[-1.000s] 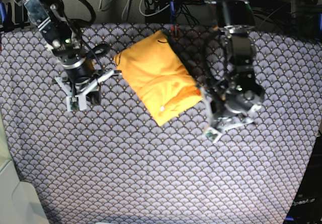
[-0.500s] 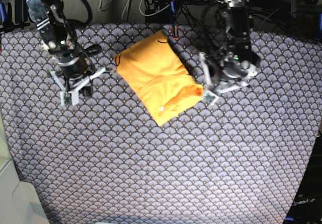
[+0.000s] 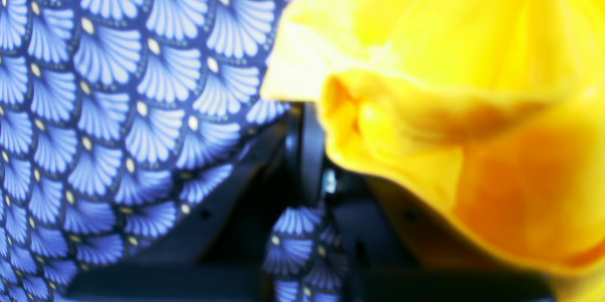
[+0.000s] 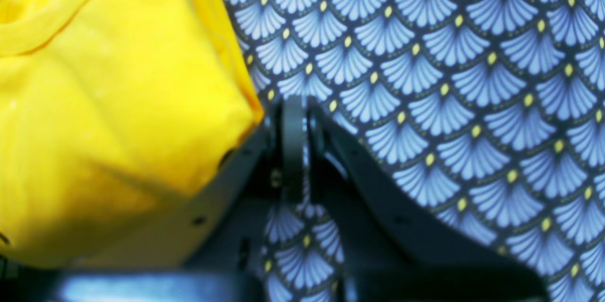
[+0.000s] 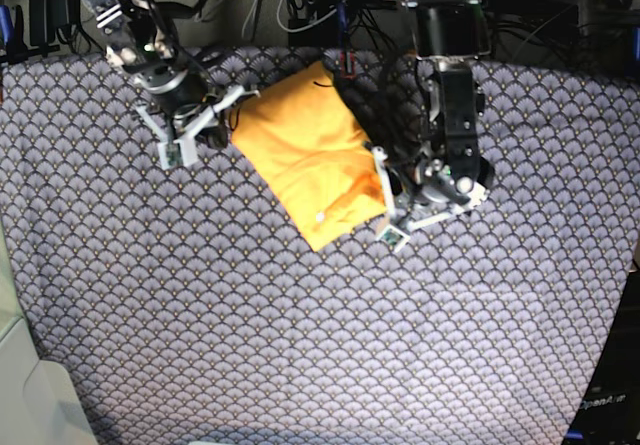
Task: Fold the T-shirt properly
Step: 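Grasp the stack with the left gripper and rotate it upright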
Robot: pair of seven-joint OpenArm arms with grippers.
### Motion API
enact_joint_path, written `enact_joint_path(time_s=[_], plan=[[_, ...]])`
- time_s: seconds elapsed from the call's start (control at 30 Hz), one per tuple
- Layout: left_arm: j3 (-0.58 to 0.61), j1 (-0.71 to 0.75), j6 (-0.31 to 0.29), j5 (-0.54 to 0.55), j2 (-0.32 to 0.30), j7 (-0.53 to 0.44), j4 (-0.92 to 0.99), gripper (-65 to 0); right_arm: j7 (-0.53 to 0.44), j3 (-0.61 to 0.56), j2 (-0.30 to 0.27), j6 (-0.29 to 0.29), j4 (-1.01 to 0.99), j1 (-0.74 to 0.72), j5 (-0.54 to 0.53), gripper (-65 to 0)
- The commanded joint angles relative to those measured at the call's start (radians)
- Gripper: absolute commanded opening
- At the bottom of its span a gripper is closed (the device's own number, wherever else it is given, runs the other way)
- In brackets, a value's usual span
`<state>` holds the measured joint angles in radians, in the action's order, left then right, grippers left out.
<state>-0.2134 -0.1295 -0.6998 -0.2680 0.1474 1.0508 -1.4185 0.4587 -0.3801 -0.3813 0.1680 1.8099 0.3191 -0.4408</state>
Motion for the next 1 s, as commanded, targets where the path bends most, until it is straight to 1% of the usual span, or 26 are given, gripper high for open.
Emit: enact_joint_path(time_s=[0.0, 0.13, 0.3, 0.47, 0.6, 0.67, 0.73, 0.97], plan=[[0.004, -0.022, 0.002, 0.009, 0.01, -0.01, 0.0, -65.0, -0.018, -0.012, 0.002, -0.014, 0.017, 0.001, 0.001, -65.0], [0.009, -0.04, 0.002, 0.011, 0.01, -0.01, 0.005, -65.0, -0.019, -0.092, -0.005, -0.014, 0.024, 0.005, 0.001, -65.0], [0.007, -0.092, 0.002, 0.016, 0.01, -0.011, 0.103, -65.0, -0.019, -0.165, -0.005, -0.012, 0.024, 0.005, 0.001, -65.0], [0.007, -0.104, 0.002, 0.14, 0.01, -0.04, 0.115, -65.0, -0.019, -0.198, -0.006, -0.009, 0.024, 0.005, 0.001, -65.0], [0.007, -0.111, 0.002, 0.187, 0.01, -0.045, 0.118, -65.0, -0.019, -0.188, -0.009, -0.008, 0.026, 0.007, 0.001, -65.0], [0.007, -0.121, 0.002, 0.206, 0.01, -0.045, 0.118, -65.0, -0.019, -0.187, -0.029, -0.006, 0.026, 0.004, 0.001, -65.0], [0.004, -0.131, 0.002, 0.23, 0.01, -0.045, 0.117, -65.0, -0.019, -0.181, -0.032, -0.006, 0.026, -0.004, 0.001, -65.0], [0.001, -0.143, 0.002, 0.304, 0.01, -0.042, 0.035, -65.0, -0.018, -0.01, -0.04, -0.011, 0.026, 0.024, 0.001, -65.0]])
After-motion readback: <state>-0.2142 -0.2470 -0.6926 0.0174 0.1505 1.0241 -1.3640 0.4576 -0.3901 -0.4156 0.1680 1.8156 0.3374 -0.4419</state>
